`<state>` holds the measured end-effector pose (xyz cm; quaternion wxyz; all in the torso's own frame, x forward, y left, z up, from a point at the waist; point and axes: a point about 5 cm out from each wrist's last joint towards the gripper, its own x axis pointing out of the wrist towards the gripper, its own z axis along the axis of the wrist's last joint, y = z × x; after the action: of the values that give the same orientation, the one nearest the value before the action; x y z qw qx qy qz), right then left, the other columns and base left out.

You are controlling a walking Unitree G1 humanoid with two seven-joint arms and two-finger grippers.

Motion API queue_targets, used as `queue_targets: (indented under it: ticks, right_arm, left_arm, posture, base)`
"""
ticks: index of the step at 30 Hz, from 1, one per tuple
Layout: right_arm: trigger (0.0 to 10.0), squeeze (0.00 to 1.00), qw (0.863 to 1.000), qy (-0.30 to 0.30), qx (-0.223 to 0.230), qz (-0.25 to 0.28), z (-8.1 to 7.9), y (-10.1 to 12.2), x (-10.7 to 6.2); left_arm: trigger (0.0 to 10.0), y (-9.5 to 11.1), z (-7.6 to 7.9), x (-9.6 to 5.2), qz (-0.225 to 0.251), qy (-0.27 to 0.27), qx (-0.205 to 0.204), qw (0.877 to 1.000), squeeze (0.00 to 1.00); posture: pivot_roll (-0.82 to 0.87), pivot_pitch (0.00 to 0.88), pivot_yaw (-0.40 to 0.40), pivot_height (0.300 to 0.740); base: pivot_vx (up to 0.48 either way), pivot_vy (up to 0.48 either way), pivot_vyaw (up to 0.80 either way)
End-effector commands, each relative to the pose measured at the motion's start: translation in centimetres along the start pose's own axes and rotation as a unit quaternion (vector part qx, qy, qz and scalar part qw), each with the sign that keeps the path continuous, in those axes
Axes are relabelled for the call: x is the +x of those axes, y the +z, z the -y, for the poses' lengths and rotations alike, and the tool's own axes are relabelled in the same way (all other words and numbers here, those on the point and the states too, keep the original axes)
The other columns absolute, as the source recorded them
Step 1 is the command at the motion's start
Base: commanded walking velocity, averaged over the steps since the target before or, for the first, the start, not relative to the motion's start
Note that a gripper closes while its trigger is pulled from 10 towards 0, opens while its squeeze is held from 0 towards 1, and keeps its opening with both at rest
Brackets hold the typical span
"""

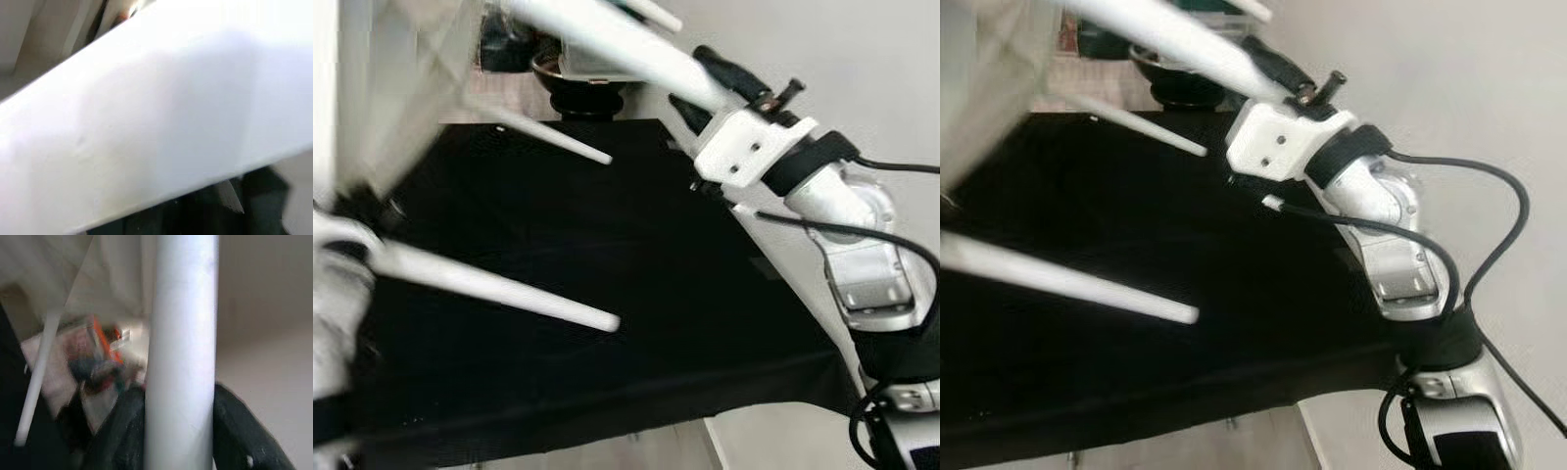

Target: Building children table

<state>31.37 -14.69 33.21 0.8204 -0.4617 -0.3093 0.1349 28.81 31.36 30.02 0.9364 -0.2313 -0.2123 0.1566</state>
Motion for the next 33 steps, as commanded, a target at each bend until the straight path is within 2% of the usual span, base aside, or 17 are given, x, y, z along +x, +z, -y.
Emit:
queue_targets:
  ticks: [1,4,6,9,12,13,15,17,20,23,24,25,26,27,28,32,33]
  right_arm:
    - [0.0,0.0,0.983,0.061,0.03,-0.173,-2.3,-6.4,-2.3]
    - [0.0,0.0,0.976,0.069,0.052,-0.199,-3.3,-7.4,-2.7]
    - [0.0,0.0,0.937,0.091,0.151,-0.303,-8.1,-11.0,-4.7]
    - [0.0,0.0,0.925,0.099,0.17,-0.326,-9.4,-11.7,-5.2]
    - [0.0,0.0,0.886,0.118,0.221,-0.39,-13.0,-13.5,-6.3]
    - [0.0,0.0,0.886,0.118,0.221,-0.39,-13.0,-13.5,-6.3]
    - [0.0,0.0,0.871,0.116,0.238,-0.414,-14.3,-14.1,-6.6]
    - [0.0,0.0,0.848,0.118,0.257,-0.448,-16.4,-14.8,-7.0]
    - [0.0,0.0,0.844,0.118,0.26,-0.455,-16.9,-14.9,-7.0]
    - [0.0,0.0,0.827,0.127,0.293,-0.463,-18.2,-14.7,-7.0]
    - [0.0,0.0,0.827,0.127,0.293,-0.463,-18.2,-14.7,-7.0]
    - [0.0,0.0,0.82,0.136,0.311,-0.462,-18.7,-14.4,-6.9]
    - [0.0,0.0,0.82,0.136,0.311,-0.462,-18.7,-14.4,-6.9]
    - [0.4,0.0,0.817,0.138,0.322,-0.457,-19.0,-14.2,-6.8]
    - [10.0,0.0,0.821,0.132,0.327,-0.449,-19.0,-14.0,-6.6]
    - [10.0,0.0,0.827,0.122,0.326,-0.442,-18.9,-14.0,-6.3]
    - [10.0,0.0,0.831,0.113,0.337,-0.428,-18.6,-13.9,-6.1]
  left_arm:
    - [10.0,5.3,-1.7,-0.2,0.111,0.043,0.003,0.993,0.0]
    - [10.0,6.0,-0.7,0.2,0.117,0.023,0.005,0.993,0.0]
    - [10.0,8.2,2.8,1.3,0.132,-0.048,0.014,0.99,0.0]
    - [10.0,8.6,3.5,1.6,0.133,-0.063,0.017,0.989,0.0]
    - [10.0,9.3,5.4,2.2,0.122,-0.109,0.024,0.986,0.0]
    - [10.0,9.3,5.4,2.2,0.122,-0.109,0.024,0.986,0.0]
    - [10.0,9.4,6.1,2.4,0.116,-0.123,0.027,0.985,0.0]
    - [10.0,9.0,7.3,2.7,0.094,-0.147,0.027,0.984,0.0]
    - [10.0,8.8,7.5,2.7,0.087,-0.152,0.025,0.984,0.0]
    - [10.0,5.3,9.2,1.4,0.006,-0.201,0.012,0.979,0.0]
    - [10.0,5.3,9.2,1.4,0.006,-0.201,0.012,0.979,0.0]
    - [10.0,3.0,9.7,0.4,-0.033,-0.22,0.016,0.975,0.0]
    - [10.0,3.0,9.7,0.4,-0.033,-0.22,0.016,0.975,0.0]
    - [10.0,1.2,10.0,-0.6,-0.064,-0.229,0.017,0.971,0.0]
    - [10.0,-0.9,10.1,-1.8,-0.096,-0.235,0.024,0.967,0.0]
    - [10.0,-2.7,10.2,-2.9,-0.124,-0.237,0.029,0.963,0.0]
    - [10.0,-4.0,10.2,-4.0,-0.139,-0.246,0.048,0.958,0.0]
  posture:
    - [-0.06,0.046,0.014,0.74]
    - [-0.05,0.042,0.014,0.74]
    - [-0.02,0.038,0.018,0.74]
    - [-0.02,0.038,0.018,0.74]
    - [0.01,0.041,0.027,0.74]
    - [0.01,0.041,0.027,0.74]
    - [0.03,0.043,0.032,0.74]
    - [0.05,0.054,0.041,0.74]
    - [0.06,0.061,0.043,0.74]
    - [0.07,0.09,0.052,0.74]
    - [0.07,0.09,0.052,0.74]
    - [0.07,0.099,0.052,0.74]
    - [0.07,0.099,0.052,0.74]
    - [0.07,0.102,0.053,0.74]
    - [0.06,0.109,0.053,0.74]
    - [0.06,0.109,0.053,0.74]
    - [0.05,0.114,0.047,0.74]
  base:
    - [0.0,0.0,0.0]
    - [0.0,0.0,0.0]
    - [0.0,0.0,0.0]
    - [0.0,0.0,0.0]
    - [0.0,0.0,0.0]
    - [0.0,0.0,0.0]
    - [0.0,0.0,0.0]
    - [0.0,0.0,0.0]
    - [0.0,0.0,0.0]
    - [0.0,0.0,0.0]
    - [0.0,0.0,0.0]
    - [0.0,0.0,0.0]
    - [0.0,0.0,0.0]
    - [0.0,0.0,0.0]
    - [0.0,0.0,0.0]
    - [0.0,0.0,0.0]
    - [0.0,0.0,0.0]
